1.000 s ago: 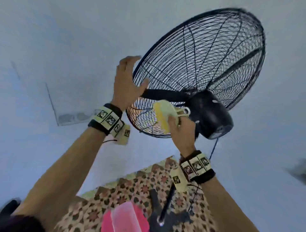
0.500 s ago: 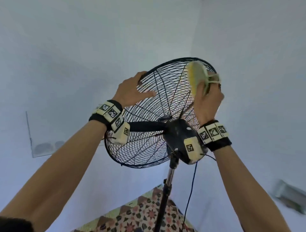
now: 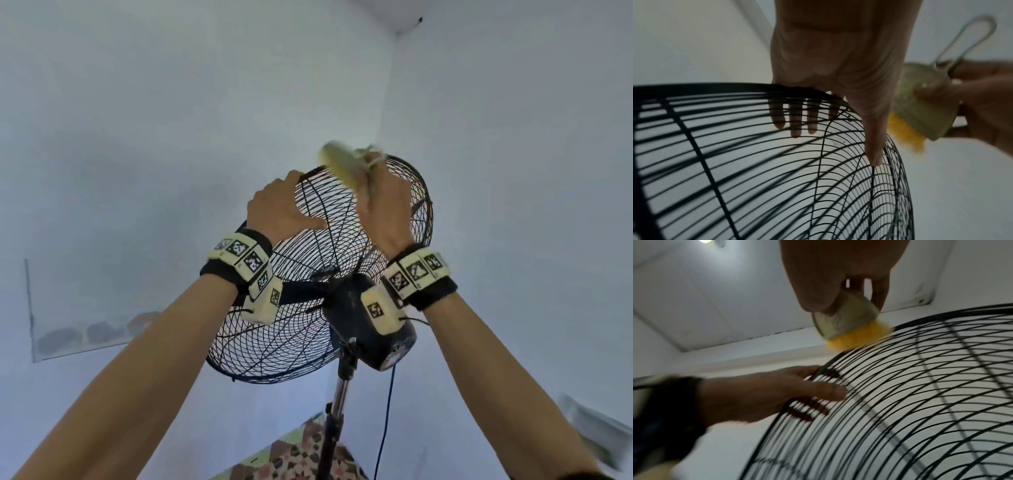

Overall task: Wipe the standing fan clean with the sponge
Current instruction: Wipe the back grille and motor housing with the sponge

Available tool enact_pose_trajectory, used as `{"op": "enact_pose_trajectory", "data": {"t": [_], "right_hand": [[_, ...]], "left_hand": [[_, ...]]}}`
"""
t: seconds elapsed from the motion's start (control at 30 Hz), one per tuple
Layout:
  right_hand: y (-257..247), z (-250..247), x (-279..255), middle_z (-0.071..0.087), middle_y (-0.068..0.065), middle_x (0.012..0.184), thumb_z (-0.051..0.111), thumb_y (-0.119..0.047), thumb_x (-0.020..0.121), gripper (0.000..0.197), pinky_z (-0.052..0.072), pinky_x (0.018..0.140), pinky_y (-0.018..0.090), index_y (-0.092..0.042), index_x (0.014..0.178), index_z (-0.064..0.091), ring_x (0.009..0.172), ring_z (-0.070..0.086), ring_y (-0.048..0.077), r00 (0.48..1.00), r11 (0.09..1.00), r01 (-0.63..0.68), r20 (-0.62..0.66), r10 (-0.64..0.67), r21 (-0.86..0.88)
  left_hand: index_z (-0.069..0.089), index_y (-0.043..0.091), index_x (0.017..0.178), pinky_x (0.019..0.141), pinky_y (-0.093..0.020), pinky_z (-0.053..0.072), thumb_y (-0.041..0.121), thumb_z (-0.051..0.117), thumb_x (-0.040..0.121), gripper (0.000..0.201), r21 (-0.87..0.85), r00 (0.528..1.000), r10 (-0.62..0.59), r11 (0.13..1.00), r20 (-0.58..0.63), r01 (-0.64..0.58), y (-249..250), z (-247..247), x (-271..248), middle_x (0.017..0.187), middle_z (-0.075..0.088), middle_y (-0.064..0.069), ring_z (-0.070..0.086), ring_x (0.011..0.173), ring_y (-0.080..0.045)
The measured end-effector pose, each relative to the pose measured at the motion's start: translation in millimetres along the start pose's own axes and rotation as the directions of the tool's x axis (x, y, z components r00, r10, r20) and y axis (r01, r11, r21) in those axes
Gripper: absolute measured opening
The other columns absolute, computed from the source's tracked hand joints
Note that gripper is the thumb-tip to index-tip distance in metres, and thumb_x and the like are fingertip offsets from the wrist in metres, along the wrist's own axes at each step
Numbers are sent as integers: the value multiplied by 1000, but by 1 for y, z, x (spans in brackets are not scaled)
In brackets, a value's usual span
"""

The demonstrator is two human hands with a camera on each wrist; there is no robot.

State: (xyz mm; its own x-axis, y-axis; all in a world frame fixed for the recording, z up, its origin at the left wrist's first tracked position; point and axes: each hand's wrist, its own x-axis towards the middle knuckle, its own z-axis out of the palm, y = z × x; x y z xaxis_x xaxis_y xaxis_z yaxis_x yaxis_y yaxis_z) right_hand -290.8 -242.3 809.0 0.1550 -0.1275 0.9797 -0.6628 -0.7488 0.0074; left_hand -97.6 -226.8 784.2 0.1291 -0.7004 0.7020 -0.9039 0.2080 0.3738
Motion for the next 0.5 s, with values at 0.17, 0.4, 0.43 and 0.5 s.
{"op": "enact_pose_trajectory", "data": {"t": [0.17, 0.4, 0.43, 0.5], "right_hand": [[17, -9, 19, 76, 9, 102, 47, -13, 106, 32, 34, 71, 18, -8, 133, 64, 84, 67, 20, 985, 984, -147, -102, 137, -100], [-18, 4, -5, 69, -4, 84, 41, -27, 107, 39, 33, 51, 2, -11, 138, 59, 54, 50, -2, 990, 993, 103, 86, -107, 56], [-9, 0, 4, 71, -1, 87, 41, -27, 107, 40, 32, 51, 2, -13, 141, 57, 54, 54, 3, 1000, 999, 9, 6, -9, 43], [7, -13, 23, 70, 1, 92, 44, -16, 107, 40, 33, 54, 8, -16, 145, 52, 63, 56, 13, 974, 982, -185, -134, 181, -22]], "left_hand": [[40, 30, 148, 97, -44, 50, 69, 86, 65, 102, -32, 1000, -18, 999, 2, 18, 2, -1, -4, 128, 62, -3, 61, 117, -29], [45, 17, 140, 94, -43, 49, 69, 84, 67, 97, 0, 998, -63, 998, -28, 63, 6, -2, -11, 128, 63, -6, 61, 118, -31], [44, 17, 141, 95, -44, 49, 69, 84, 68, 98, -1, 998, -62, 998, -18, 62, 6, -2, -11, 130, 61, -6, 60, 119, -32], [42, 17, 144, 98, -45, 48, 69, 83, 70, 99, 1, 999, -54, 999, -4, 54, 9, -3, -13, 134, 59, -7, 59, 121, -32]]}}
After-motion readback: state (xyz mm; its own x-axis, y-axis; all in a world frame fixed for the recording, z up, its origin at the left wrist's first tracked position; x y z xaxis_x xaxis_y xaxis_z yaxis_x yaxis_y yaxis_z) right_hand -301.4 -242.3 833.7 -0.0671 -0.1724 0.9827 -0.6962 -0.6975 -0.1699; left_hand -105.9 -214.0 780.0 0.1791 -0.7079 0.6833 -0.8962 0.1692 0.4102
